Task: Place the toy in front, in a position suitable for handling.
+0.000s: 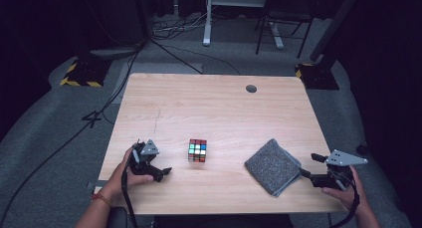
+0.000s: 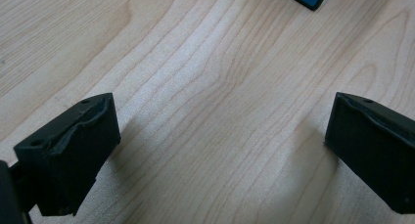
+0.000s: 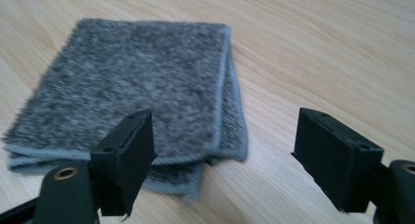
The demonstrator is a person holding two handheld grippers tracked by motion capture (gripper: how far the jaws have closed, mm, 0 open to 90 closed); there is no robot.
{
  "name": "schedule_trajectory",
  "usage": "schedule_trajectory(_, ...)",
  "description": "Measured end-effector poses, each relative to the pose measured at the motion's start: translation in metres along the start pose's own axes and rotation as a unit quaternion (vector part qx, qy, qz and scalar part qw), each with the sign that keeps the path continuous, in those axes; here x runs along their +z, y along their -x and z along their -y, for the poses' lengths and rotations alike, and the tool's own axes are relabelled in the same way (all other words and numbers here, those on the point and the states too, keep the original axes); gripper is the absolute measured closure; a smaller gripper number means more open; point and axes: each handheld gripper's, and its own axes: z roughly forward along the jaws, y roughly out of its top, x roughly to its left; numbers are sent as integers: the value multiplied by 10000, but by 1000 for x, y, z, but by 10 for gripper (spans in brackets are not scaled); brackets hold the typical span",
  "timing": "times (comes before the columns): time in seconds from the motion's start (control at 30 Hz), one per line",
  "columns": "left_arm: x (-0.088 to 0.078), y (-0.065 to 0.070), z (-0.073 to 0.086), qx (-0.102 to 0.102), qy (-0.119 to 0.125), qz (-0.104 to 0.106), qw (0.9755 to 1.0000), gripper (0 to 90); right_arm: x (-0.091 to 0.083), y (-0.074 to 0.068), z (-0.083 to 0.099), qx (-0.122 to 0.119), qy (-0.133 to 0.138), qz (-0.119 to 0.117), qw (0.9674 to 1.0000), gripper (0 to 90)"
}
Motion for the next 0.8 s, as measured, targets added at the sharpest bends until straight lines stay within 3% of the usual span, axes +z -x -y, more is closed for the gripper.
schedule_trajectory(0.27, 0, 1, 0, -12, 0, -23, 10000, 2, 3, -19, -17, -320, 0, -411, 9986, 231)
schedule_trajectory(0.33, 1, 2, 0, -45, 14, -15, 10000, 2, 6, -26, -21, -466, -40, -410, 9981, 243)
schedule_trajectory(0.5, 1, 3, -1, -49, 21, -28, 10000, 3, 20, -47, -33, -799, -149, -683, 9943, 277)
schedule_trajectory(0.63, 1, 3, -1, -19, 9, -45, 10000, 5, 32, -55, -35, -896, -304, -836, 9920, 289)
schedule_trajectory(0.73, 1, 3, -1, -17, 6, -31, 10000, 5, 48, -66, -37, -1016, -515, -1020, 9882, 299)
schedule_trajectory(0.8, 1, 4, -1, -16, 13, -44, 10000, 5, 55, -69, -37, -1078, -600, -1018, 9871, 299)
